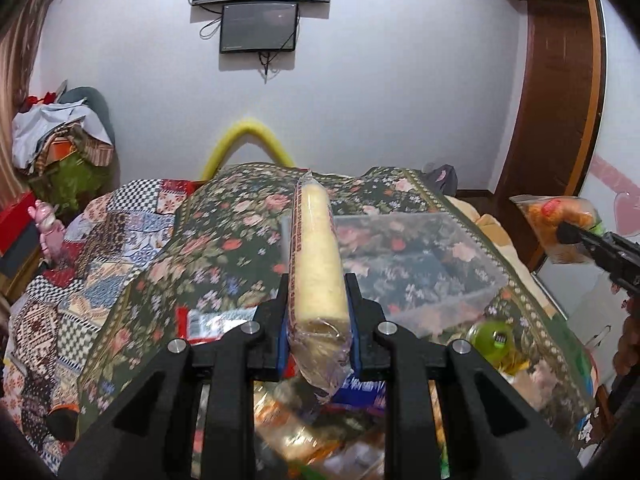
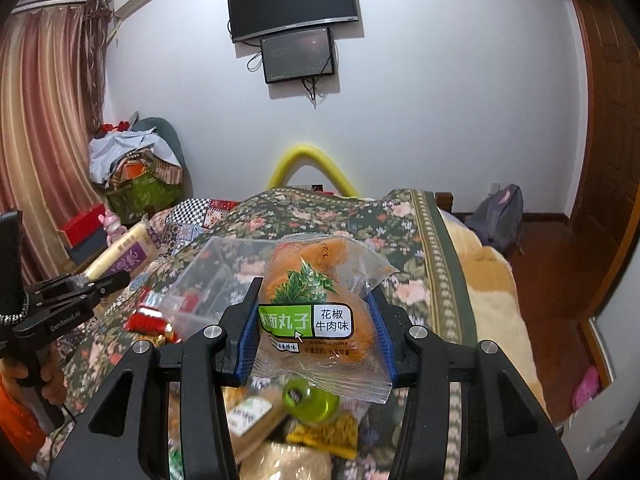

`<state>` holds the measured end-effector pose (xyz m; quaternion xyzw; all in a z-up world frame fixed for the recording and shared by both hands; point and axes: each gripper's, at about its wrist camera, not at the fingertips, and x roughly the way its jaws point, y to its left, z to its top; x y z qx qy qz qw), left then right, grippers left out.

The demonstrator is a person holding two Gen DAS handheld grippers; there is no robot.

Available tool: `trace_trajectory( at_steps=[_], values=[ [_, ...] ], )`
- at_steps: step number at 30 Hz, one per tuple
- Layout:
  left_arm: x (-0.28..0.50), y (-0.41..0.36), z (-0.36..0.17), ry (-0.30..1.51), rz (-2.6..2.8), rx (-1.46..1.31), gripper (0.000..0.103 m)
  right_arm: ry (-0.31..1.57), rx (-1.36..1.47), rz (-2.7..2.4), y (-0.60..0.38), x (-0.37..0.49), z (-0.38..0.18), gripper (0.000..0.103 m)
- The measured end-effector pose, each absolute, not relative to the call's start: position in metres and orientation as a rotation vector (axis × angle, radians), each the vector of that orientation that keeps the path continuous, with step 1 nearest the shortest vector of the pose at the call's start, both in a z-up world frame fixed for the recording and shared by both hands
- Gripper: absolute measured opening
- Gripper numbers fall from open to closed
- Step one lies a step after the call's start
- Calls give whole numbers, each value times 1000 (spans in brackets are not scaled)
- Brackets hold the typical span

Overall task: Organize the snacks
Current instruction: 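Carry both snacks over the clear box and open both tools to drop them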

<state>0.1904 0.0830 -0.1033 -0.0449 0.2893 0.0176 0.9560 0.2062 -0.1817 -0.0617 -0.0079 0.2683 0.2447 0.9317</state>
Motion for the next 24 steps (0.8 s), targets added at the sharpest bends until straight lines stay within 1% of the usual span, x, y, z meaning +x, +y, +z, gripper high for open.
trace_trajectory(
  at_steps=[10, 24],
  values=[
    [242, 71, -109, 615, 6, -81, 22, 594, -44, 503, -157, 246, -83, 45],
    [297, 65, -146, 767, -9, -58, 22, 765, -159, 530, -128, 294, -121, 45]
  ],
)
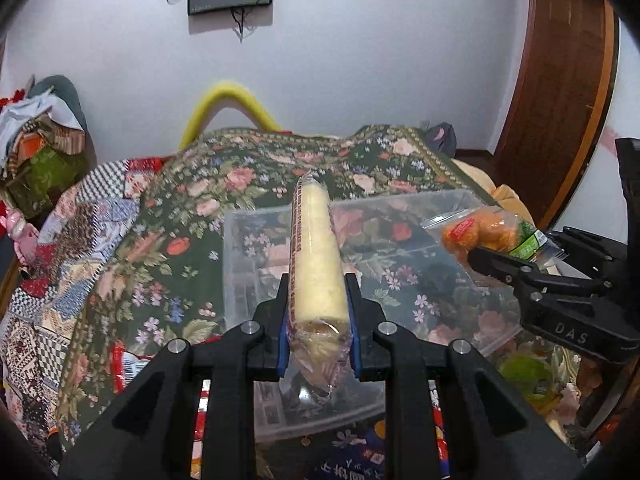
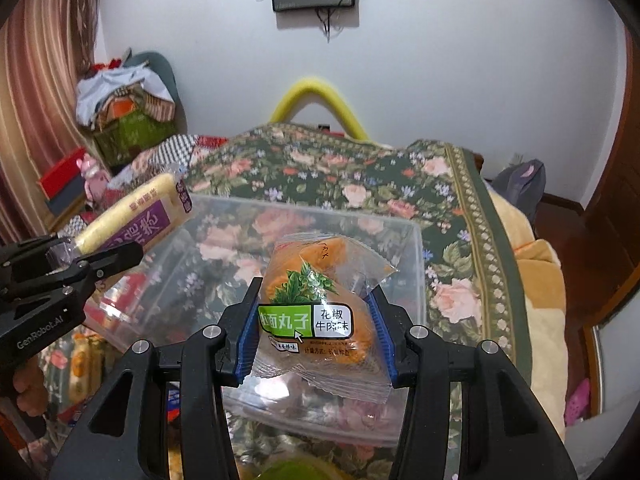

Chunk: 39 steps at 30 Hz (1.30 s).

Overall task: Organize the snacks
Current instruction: 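Carry both snacks over the clear box and open both tools to drop them, then grasp the orange-labelled bread bag with the left tool while the right grasps the green jelly cup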

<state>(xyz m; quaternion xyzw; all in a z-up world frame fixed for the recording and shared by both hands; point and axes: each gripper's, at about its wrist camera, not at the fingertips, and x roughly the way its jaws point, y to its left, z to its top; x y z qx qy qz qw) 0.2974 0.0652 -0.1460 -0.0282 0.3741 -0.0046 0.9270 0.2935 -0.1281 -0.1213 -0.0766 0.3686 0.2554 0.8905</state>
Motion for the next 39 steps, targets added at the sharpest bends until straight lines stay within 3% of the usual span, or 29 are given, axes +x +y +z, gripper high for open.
trace_trajectory(
  at_steps=[8, 12, 23, 31, 39],
  values=[
    [308, 68, -163, 834, -12, -84, 23, 800, -183, 535, -126, 292, -129, 49],
    [303, 67, -158, 828, -26, -74, 23, 791, -182, 527, -126, 292, -126, 60],
    [264, 71, -118, 745, -42, -63, 24, 705, -182, 533, -137, 268, -93, 61],
    [226, 85, -101, 719, -35, -53, 39, 666, -164, 540, -152, 246, -80, 61],
    [196, 99, -128, 796, -11, -65, 43, 695, -167, 534, -171, 225, -91, 62]
  ],
)
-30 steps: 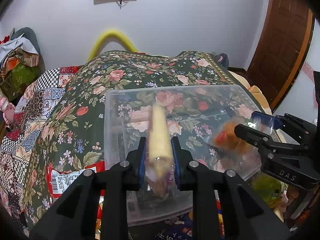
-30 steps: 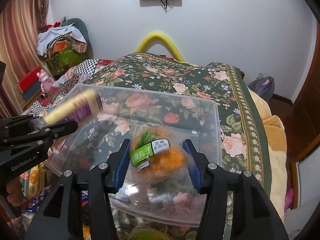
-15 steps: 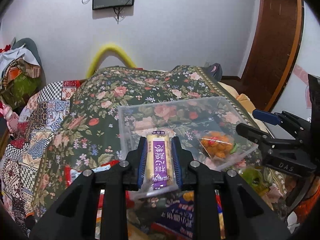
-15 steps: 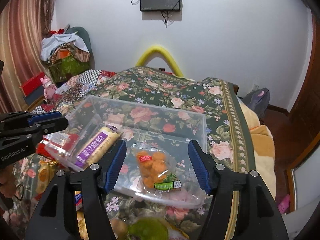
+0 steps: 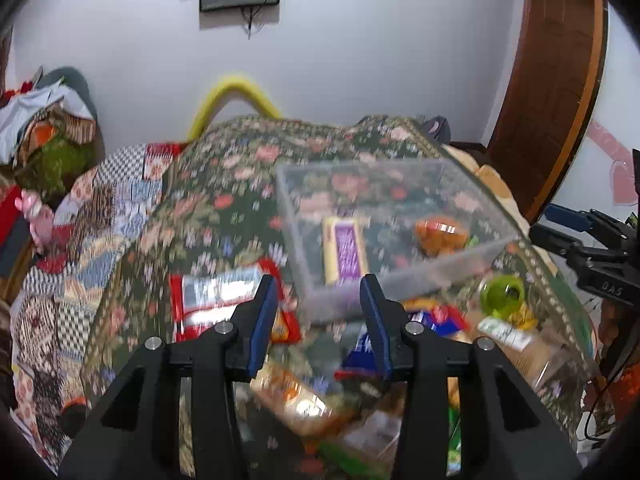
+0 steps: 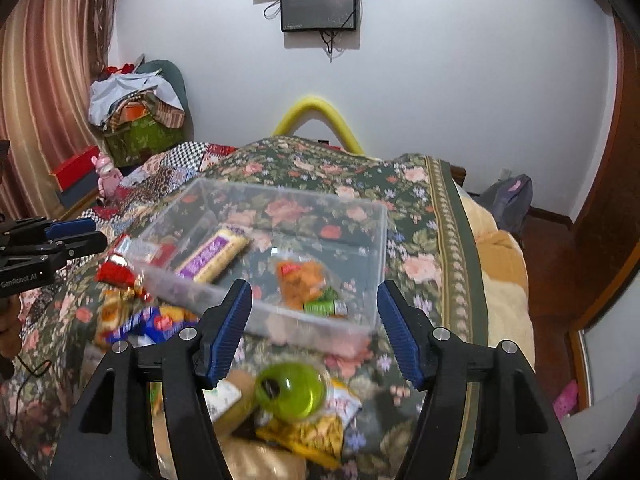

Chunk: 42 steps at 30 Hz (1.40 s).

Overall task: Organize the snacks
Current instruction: 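Grasp the orange-labelled bread bag with the left tool while the right grasps the green jelly cup, then lower the bread bag and jelly cup into the clear box and release both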

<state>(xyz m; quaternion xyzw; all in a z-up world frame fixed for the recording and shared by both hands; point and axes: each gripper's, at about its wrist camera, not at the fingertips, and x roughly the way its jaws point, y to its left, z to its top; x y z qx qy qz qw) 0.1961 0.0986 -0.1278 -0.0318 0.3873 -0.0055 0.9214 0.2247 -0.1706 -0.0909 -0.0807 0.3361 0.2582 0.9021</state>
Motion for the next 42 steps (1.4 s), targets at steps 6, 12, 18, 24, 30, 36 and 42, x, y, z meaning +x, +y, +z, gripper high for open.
trace_trajectory(
  at_steps=[6, 12, 18, 24, 30, 36, 42],
  values=[
    [182, 112, -162, 880, 39, -105, 43, 763, -161, 528, -183, 214, -112, 62],
    [173, 123, -192, 945, 77, -149, 43, 832, -137, 532, -190, 210, -133, 62],
    [173, 127, -212, 969, 85, -206, 50, 881, -108, 555, -187, 212, -147, 62],
    [183, 126, -223, 988, 67, -229, 52, 899, -93, 574, -179, 217, -154, 62],
    [188, 122, -230, 965, 87, -202, 42, 893, -108, 556, -173, 220, -160, 62],
    [180, 119, -225, 942, 82, -176, 36, 873, -113, 556, -173, 218, -159, 55],
    [168, 116, -205, 892, 79, -151, 34, 863, -111, 557, -174, 215, -157, 54]
  ],
)
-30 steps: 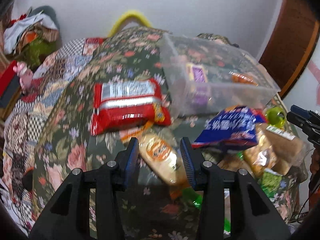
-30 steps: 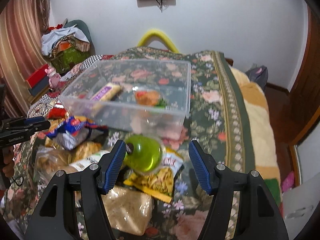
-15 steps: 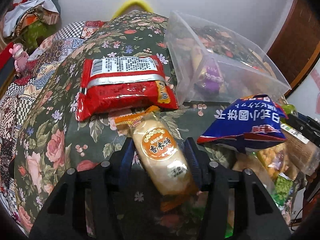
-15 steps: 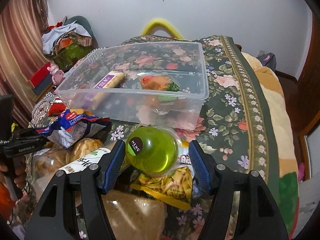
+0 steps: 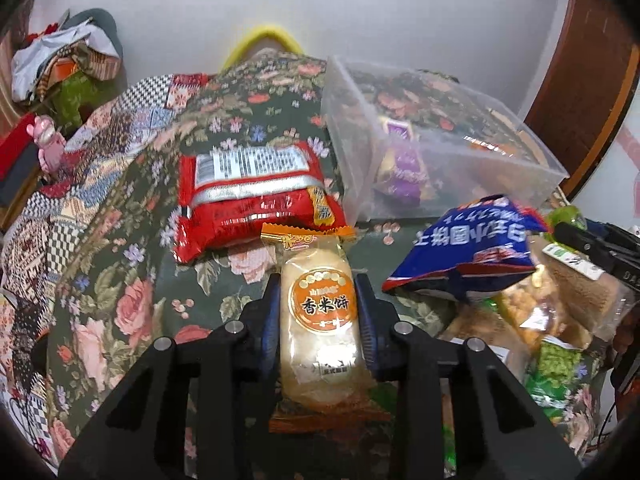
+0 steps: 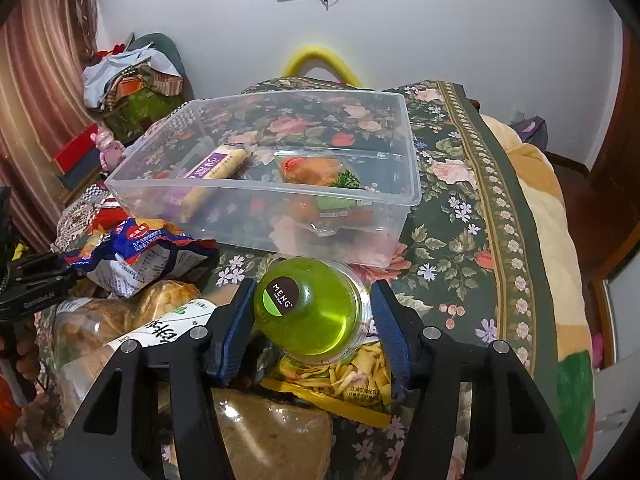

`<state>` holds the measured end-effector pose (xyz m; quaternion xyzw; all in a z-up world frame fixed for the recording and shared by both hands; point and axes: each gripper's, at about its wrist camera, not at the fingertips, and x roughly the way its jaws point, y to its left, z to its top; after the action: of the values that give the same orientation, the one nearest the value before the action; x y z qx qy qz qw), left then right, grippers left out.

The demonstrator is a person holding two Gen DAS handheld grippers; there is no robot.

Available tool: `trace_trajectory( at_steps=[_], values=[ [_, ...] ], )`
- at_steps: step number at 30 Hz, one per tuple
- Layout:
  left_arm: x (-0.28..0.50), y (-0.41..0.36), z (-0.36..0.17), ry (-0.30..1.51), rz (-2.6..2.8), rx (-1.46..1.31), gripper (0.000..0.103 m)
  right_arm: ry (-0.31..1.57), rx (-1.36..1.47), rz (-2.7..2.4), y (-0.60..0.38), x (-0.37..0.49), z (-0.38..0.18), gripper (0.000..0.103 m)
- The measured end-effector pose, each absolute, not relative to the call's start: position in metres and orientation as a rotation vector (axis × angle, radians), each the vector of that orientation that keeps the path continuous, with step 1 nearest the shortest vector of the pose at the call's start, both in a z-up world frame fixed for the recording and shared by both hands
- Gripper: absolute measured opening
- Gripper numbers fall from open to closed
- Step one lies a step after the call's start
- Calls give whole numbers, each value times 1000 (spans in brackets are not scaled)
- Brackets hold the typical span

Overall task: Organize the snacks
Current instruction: 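Lower the bread bag and jelly cup into the clear box and release both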

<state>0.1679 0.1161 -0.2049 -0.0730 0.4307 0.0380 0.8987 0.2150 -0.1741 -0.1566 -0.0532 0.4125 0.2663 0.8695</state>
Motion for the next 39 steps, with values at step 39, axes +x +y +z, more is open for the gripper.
trace_trajectory(
  at_steps=[39],
  values=[
    [250, 60, -107, 665, -70, -87, 34, 666, -79, 619, -135, 251, -86, 54]
  ],
)
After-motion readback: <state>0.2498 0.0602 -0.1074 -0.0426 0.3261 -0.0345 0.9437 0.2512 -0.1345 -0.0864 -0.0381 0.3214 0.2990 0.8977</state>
